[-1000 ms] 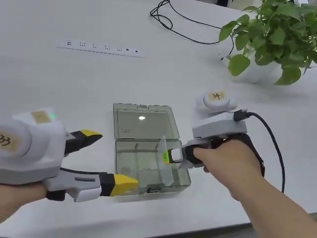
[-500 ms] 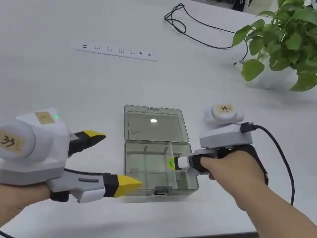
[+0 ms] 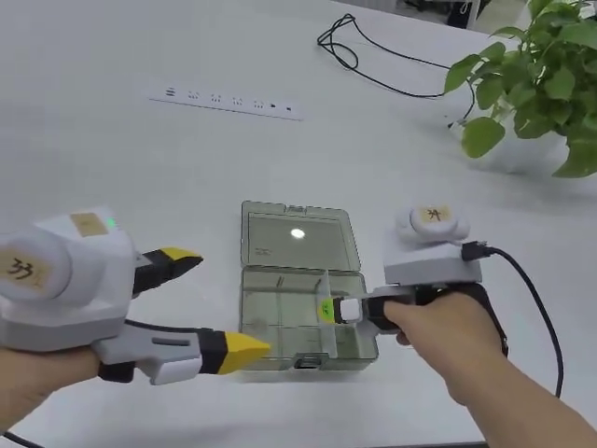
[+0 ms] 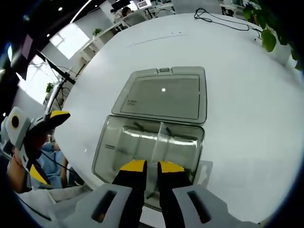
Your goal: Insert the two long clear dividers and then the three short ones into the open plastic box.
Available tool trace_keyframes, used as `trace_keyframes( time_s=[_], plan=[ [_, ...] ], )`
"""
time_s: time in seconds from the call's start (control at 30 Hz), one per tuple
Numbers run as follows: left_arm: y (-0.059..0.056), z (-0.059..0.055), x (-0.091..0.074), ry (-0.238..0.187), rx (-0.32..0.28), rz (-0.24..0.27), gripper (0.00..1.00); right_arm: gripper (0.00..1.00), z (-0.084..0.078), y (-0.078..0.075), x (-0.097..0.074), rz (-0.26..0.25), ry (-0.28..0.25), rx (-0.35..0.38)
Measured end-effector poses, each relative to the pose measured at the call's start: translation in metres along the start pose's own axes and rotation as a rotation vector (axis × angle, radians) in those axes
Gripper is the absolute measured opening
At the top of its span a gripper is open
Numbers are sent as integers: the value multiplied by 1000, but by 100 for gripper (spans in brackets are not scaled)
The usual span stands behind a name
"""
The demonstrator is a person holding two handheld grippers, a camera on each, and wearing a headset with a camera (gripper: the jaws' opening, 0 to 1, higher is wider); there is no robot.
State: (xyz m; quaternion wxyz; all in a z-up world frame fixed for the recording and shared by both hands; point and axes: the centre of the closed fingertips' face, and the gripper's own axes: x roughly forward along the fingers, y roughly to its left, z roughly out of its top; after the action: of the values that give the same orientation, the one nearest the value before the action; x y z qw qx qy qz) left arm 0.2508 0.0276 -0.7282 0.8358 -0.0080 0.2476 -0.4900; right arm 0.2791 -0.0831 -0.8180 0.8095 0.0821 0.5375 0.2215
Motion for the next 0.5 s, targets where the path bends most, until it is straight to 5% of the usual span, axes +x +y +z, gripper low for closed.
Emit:
trace_keyframes(
  time_s=[0.5],
  plan=[
    [-4, 0, -10, 3, -5, 46, 81, 19, 7, 6, -8, 78, -74, -31]
  ],
)
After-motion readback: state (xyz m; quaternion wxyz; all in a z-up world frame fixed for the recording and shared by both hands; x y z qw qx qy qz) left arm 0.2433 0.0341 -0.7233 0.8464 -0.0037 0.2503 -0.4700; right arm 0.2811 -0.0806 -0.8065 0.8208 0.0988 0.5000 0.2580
